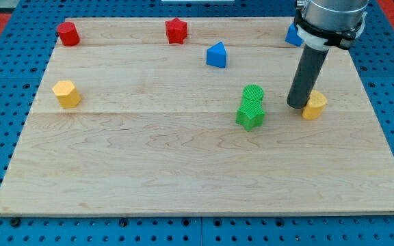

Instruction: Move the heart to the center right side of the board

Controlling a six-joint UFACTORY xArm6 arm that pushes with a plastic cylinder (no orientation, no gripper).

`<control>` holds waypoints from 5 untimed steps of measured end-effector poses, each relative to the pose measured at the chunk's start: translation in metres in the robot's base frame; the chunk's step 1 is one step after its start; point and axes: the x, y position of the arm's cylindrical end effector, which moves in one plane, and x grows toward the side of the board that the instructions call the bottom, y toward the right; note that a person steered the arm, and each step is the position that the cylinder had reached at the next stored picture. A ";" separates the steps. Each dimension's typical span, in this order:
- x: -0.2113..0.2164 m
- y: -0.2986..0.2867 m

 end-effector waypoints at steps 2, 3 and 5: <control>0.028 0.006; 0.021 0.039; 0.015 0.045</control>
